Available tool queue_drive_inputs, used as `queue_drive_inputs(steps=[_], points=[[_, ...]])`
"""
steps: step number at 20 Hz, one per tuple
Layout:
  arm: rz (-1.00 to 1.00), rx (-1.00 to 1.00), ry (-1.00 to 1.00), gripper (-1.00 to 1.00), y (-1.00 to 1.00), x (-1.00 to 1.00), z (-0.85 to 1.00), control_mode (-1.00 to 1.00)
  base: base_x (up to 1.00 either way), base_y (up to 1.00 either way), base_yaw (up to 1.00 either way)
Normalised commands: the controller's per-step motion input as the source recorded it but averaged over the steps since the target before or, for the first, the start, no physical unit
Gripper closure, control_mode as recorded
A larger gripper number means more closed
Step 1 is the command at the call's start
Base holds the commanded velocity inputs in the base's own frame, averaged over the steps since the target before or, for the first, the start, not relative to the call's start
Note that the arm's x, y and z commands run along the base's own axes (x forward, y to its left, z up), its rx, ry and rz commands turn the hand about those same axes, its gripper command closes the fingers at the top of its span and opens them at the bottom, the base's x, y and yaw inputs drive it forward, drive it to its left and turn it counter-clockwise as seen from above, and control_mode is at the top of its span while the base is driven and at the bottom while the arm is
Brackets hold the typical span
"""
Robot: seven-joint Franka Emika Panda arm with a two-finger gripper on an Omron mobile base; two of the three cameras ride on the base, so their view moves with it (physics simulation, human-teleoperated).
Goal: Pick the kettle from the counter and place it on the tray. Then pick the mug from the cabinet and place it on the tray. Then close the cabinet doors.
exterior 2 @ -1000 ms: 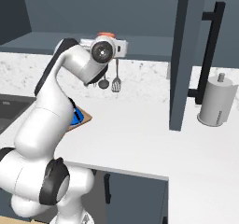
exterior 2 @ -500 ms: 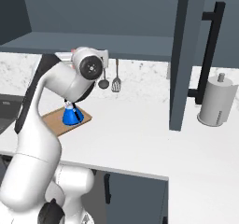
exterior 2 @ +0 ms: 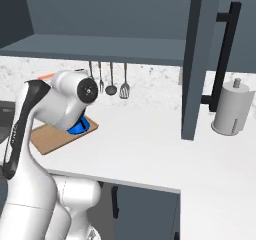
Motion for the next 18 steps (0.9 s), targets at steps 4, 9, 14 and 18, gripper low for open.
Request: queue_drive_inputs(steps=[4,9,14,18], points=[[0.27,-0.04,0.0,1.0,0.93,-0.48,-0.44,-1.0,0.0,0.0,0.0],[0.25,0.0,0.0,1.0,0.44,-0.31,-0.36,-1.0,0.0,0.0,0.0],[0.21,0.0,0.0,1.0,0.17,-0.26,-0.36,-1.0,0.0,0.0,0.0],[0.21,0.0,0.0,1.0,0.07,-0.16,-0.4,-1.0,0.0,0.0,0.0]])
